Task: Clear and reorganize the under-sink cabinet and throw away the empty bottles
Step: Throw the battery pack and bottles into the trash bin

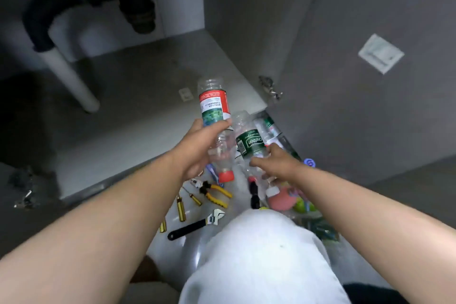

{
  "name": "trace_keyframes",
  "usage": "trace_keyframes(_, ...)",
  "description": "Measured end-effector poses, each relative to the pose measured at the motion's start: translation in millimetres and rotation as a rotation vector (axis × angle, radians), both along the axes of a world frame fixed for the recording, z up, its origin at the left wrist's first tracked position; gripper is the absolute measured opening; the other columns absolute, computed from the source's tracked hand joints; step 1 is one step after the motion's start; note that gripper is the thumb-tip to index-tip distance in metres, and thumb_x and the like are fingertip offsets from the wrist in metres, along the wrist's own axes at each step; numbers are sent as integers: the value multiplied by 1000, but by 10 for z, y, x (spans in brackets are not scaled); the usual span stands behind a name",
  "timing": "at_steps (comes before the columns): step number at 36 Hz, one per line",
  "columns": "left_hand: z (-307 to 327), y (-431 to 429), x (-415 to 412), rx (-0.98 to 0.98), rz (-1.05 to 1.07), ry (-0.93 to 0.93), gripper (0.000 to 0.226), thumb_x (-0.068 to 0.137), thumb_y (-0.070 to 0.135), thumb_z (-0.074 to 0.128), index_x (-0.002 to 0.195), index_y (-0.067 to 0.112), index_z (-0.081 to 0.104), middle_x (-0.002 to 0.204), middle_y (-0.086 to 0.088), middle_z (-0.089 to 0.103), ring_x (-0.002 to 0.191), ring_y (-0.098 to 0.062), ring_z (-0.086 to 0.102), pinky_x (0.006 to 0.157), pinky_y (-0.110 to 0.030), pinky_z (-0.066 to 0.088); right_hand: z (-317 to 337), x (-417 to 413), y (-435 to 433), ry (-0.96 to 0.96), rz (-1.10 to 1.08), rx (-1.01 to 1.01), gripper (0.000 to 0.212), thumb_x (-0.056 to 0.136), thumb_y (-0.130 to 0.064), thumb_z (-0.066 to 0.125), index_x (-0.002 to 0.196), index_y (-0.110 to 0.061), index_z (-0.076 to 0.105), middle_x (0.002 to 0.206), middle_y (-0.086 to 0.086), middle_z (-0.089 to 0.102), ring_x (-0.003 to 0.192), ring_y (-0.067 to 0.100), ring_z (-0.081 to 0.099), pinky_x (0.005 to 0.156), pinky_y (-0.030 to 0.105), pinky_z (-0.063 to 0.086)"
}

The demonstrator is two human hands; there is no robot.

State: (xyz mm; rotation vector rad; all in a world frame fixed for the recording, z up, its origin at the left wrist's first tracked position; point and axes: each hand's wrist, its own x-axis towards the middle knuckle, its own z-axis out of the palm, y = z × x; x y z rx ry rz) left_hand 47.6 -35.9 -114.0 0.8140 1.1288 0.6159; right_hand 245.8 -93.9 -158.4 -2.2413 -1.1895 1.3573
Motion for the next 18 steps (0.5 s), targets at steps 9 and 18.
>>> trace_keyframes(9,1190,-802,904,62,-256,65,29,89,32,72,111,16,61,98,-16,70,82,-32,68,86,-52,60,1264,734,-1176,-133,-52,137,56,69,-46,72,111,-15,49,98,9,67,71,19,64,58,35,57)
trace_keyframes(18,1458,-2125,1760,-20,-623,26,49,80,48,78,117,18,63,104,-14,77,84,-31,77,72,-42,62,1706,1673,-2849,-65,-84,-164,41,70,-37,74,96,-10,56,87,12,58,66,26,59,64,39,50)
